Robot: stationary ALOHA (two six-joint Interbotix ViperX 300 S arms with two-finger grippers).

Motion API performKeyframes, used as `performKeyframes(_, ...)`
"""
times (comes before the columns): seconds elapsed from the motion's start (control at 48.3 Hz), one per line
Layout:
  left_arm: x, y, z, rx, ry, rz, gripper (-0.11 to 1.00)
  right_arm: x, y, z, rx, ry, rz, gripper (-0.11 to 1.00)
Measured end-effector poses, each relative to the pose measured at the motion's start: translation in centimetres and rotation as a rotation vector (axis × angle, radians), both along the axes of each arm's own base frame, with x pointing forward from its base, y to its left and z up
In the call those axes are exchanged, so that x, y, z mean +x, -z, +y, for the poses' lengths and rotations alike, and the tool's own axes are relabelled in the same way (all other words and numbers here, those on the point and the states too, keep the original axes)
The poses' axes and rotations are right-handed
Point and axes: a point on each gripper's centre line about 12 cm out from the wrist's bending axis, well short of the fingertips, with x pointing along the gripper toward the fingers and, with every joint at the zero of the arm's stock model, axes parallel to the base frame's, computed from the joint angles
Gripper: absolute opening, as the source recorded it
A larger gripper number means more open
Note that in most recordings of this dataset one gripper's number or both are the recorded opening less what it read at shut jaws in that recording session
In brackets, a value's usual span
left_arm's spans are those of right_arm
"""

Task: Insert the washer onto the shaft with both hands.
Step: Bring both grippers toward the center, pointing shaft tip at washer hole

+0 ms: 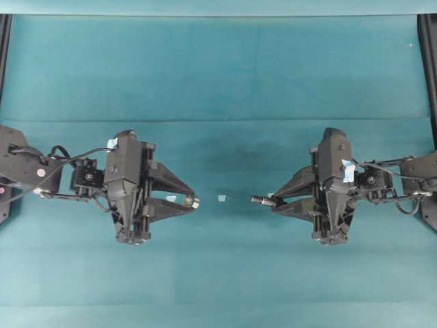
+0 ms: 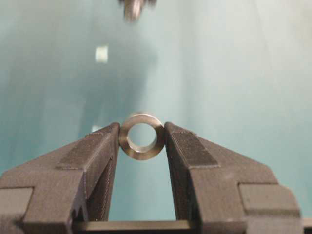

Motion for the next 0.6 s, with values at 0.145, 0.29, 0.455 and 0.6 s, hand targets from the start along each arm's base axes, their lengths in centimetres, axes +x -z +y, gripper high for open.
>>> performKeyframes(0.145,0.3,0.5,0.3,-0.002,-0.009,-0.003,0.38,0.3,0.6,0.0,0.0,0.002,-0.012,0.01)
performKeyframes(0.29,0.8,0.9,0.4,-0.002,-0.012,0.002,0.38,0.6,1.4,0.1,-0.001,0.0,-0.017,0.01)
performKeyframes(0.455,1.8,0.7,0.3,-0.008,-0.015,-0.012,0.38,1.0,1.9,0.4,-0.002,-0.008,-0.023,0.01)
performKeyframes(0.6,2.4,0.9,0.2,-0.016,-0.016,-0.014,0.38,1.4,2.1,0.5,-0.002,-0.011,-0.028,0.01)
